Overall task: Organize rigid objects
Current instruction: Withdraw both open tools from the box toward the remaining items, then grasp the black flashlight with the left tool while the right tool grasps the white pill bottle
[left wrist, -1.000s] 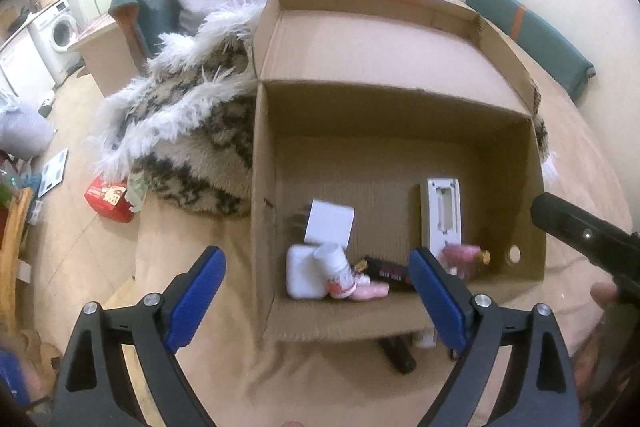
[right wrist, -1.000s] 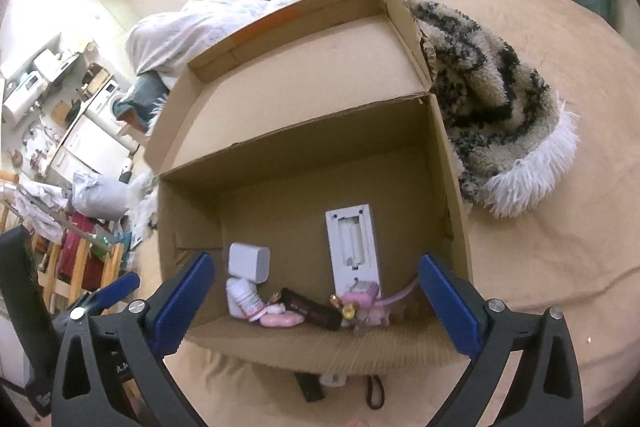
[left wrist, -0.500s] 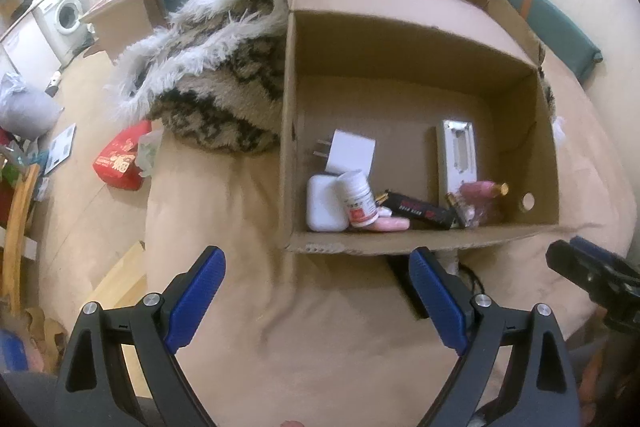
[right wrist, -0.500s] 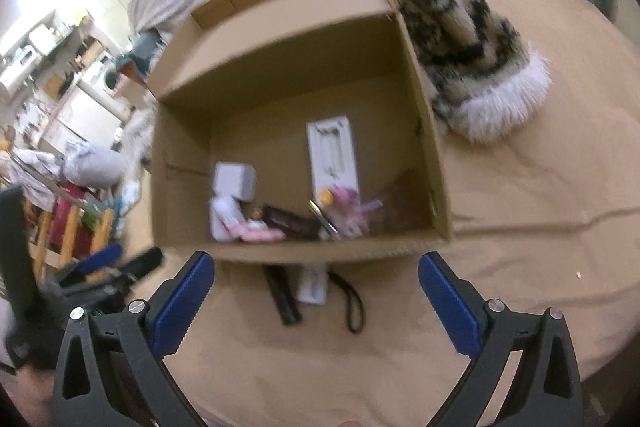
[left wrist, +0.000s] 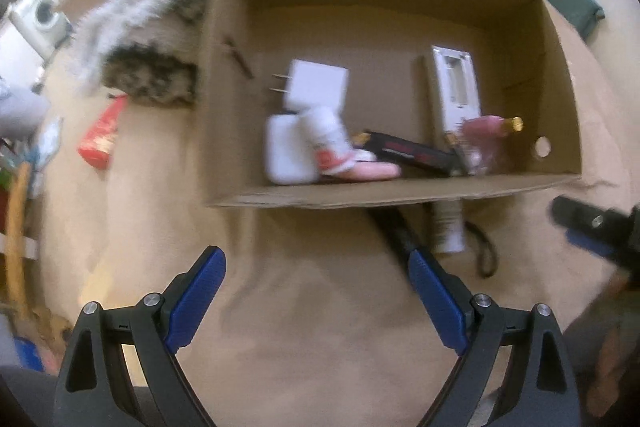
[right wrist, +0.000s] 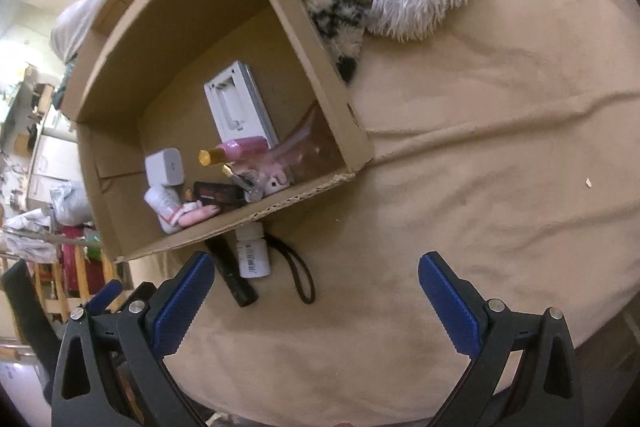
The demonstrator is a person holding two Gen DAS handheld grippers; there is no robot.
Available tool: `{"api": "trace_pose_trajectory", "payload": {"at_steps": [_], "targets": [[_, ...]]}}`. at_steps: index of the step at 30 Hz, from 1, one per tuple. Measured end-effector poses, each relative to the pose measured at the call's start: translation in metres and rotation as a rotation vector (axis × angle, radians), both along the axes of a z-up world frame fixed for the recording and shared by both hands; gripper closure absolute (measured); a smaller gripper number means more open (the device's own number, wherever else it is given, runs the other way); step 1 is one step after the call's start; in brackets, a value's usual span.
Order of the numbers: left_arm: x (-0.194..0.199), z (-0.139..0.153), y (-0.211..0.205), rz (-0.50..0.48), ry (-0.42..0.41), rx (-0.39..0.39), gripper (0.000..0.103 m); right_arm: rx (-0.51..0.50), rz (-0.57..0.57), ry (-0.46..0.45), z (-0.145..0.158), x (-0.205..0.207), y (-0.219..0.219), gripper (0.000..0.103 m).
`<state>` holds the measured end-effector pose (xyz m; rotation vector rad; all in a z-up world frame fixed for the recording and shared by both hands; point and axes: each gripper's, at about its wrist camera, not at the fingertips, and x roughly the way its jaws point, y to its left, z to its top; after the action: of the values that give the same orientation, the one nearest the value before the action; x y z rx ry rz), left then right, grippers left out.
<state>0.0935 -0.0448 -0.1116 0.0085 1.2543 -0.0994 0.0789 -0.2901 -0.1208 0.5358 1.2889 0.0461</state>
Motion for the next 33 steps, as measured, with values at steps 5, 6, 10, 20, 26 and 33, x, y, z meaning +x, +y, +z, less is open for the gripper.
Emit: {"api": "trace_pose_trajectory", "payload": {"at_steps": [5, 6, 10, 20, 26, 33], "targets": [[0.014, -0.032, -0.019, 0.048, 0.097, -0.072, 0.030, -0.019, 0.038, 0.014, -0.004, 0.006, 0.013, 0.000], [0.016, -0.038, -0.020, 0.054, 0.112, -0.076, 0.035, -0.027, 0.047, 0.020, -0.005, 0.006, 0.015, 0.000], [0.025, -0.057, -0.025, 0.084, 0.155, -0.126, 0.045, -0.041, 0.043, 0.046, -0.013, 0.008, 0.016, 0.000], [0.038, -0.065, -0.045, 0.003, 0.170, -0.046, 0.065, -0.096, 0.031, 0.075, -0.020, 0.015, 0.020, 0.000], [0.035, -0.065, -0.041, -0.081, 0.192, 0.006, 0.086, -0.096, 0.059, 0.106, -0.031, 0.024, 0.033, 0.000], [0.026, -0.062, -0.018, -0.065, 0.198, 0.035, 0.087, -0.019, 0.158, 0.106, -0.037, 0.041, 0.068, 0.003]]}}
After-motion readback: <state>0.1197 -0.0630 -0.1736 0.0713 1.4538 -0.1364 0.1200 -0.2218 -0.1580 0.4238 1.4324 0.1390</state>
